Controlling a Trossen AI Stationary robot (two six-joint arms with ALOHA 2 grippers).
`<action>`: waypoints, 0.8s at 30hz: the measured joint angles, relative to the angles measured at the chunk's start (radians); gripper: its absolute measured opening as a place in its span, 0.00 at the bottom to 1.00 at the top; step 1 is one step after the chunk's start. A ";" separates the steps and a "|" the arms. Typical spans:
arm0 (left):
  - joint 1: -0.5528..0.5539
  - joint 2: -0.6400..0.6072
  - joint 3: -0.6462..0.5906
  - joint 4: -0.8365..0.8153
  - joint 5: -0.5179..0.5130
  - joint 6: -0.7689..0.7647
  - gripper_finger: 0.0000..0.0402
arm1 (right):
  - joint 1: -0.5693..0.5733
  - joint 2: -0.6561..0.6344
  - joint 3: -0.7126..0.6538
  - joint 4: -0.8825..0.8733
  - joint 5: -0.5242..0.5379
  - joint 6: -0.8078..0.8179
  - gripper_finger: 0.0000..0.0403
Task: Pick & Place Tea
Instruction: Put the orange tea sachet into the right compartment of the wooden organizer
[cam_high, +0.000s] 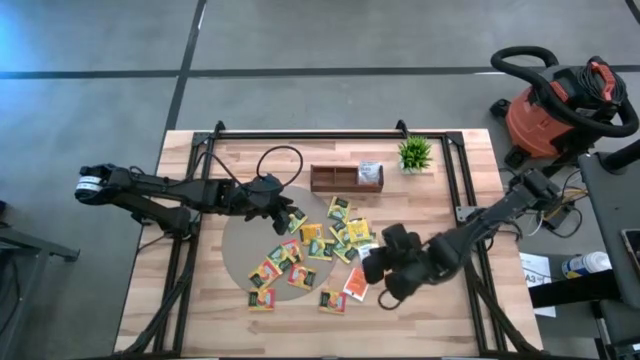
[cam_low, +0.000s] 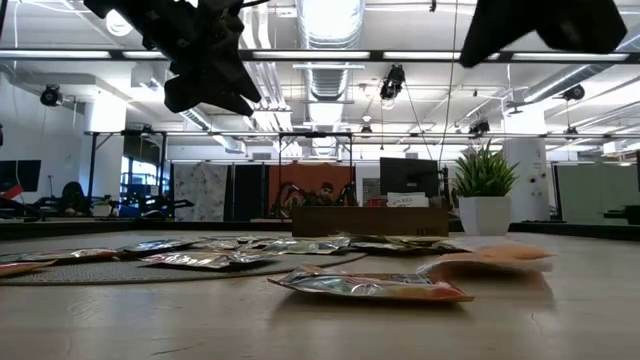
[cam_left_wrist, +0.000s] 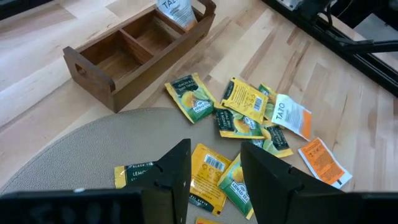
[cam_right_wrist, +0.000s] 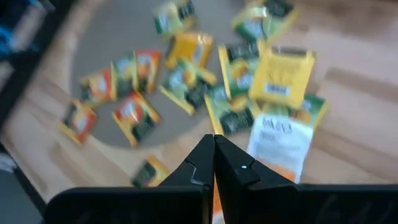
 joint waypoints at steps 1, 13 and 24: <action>0.000 0.000 0.000 -0.001 0.000 0.000 0.33 | -0.014 0.008 0.000 0.006 -0.045 -0.024 0.02; 0.001 0.000 0.000 0.012 0.000 -0.011 0.33 | -0.081 0.063 -0.089 -0.029 -0.334 -0.021 0.24; 0.019 0.049 0.000 0.178 0.136 -0.039 0.33 | -0.193 0.014 -0.456 0.458 -0.511 -0.032 0.51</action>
